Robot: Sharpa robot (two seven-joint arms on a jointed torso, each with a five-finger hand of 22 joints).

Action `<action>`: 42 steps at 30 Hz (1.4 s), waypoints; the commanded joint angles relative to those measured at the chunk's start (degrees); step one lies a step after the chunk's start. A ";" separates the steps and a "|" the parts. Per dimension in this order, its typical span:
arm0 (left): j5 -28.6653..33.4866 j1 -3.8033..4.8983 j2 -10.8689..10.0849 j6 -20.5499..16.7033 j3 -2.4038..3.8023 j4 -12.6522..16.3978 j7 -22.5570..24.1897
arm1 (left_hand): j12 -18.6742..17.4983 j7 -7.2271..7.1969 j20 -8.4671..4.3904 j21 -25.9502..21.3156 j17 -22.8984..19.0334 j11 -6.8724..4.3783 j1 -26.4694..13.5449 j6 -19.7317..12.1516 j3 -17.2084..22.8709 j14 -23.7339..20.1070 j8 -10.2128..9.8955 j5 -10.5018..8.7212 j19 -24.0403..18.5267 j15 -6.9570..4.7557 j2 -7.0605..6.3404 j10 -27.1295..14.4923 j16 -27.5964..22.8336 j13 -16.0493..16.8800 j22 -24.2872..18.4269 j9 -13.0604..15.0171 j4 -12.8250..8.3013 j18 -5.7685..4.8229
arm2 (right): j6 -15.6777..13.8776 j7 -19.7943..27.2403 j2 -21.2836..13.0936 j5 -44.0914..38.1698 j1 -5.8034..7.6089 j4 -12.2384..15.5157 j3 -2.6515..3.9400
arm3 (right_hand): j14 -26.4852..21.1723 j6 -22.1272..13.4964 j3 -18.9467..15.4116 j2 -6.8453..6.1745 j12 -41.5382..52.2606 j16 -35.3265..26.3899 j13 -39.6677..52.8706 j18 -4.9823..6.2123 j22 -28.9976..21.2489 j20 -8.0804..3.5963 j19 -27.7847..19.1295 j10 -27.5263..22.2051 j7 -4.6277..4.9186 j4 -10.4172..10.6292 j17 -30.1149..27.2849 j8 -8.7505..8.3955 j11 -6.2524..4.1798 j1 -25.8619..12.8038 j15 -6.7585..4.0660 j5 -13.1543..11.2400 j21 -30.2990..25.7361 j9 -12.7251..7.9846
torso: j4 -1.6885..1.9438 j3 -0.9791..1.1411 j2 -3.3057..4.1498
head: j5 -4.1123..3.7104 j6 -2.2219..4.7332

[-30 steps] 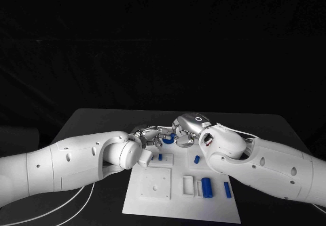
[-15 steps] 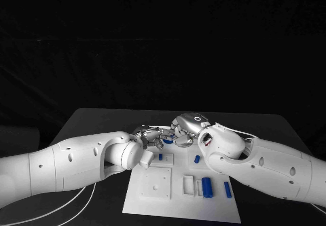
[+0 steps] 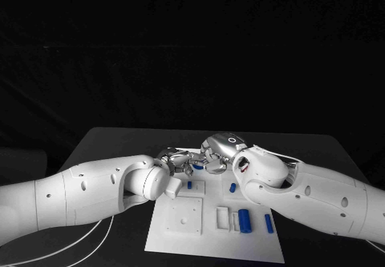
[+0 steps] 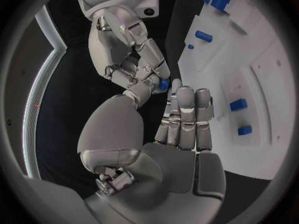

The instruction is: Assemble the parts on the task board

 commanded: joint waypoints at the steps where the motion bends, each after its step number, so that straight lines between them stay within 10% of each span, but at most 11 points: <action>1: -0.24 0.02 0.21 0.15 0.04 0.05 0.45 | 0.29 -0.05 -1.81 -0.35 0.08 -0.03 0.13 0.34 0.00 -0.05 0.26 -0.20 -0.16 -0.33 0.77 0.37 -0.27 0.09 0.00 0.06 -0.48 1.86 | 0.90 -0.19 0.10 -0.51 -0.01 0.12 0.03 | 0.16 1.08 0.14 -0.22 -0.29 -0.37 0.09 1.42 0.36 -0.29 0.19 0.38 0.56 0.36 0.10 0.29 -0.12 0.51 -0.41 -0.37 -0.14 0.50 | 0.01 0.01 0.00 | 0.00 -0.01; 22: 0.29 0.00 0.24 -0.25 0.04 0.20 2.62 | 1.76 -1.92 -2.61 -0.42 0.28 -1.44 3.33 4.50 1.31 0.26 2.03 -0.12 -0.15 -1.68 7.10 4.17 -0.65 1.89 0.05 0.77 -5.45 1.01 | 1.57 0.22 0.21 0.29 0.01 0.00 0.02 | 0.12 0.75 0.20 -0.88 -0.64 -0.72 0.15 1.42 0.32 -0.17 -0.02 0.16 0.69 0.80 0.06 0.05 0.00 0.61 -0.29 -0.86 -0.34 0.44 | 0.01 0.00 0.00 | 0.38 -0.37; 42: -0.25 -0.01 0.00 -1.32 0.05 -0.14 2.96 | 2.02 -2.11 -3.05 -0.48 0.34 -1.93 3.89 5.62 3.22 0.55 2.42 -0.18 0.35 -2.13 6.97 5.27 -0.81 2.74 -0.09 0.99 -6.24 0.88 | -1.37 0.90 0.01 1.59 0.15 0.09 0.01 | -0.10 -3.12 0.27 -5.67 -2.14 -2.25 0.19 1.42 0.07 0.05 -0.75 -1.20 2.00 3.46 -0.04 -2.26 1.22 2.56 0.75 -3.62 -1.41 -0.49 | 0.00 0.03 -0.01 | 0.52 -0.40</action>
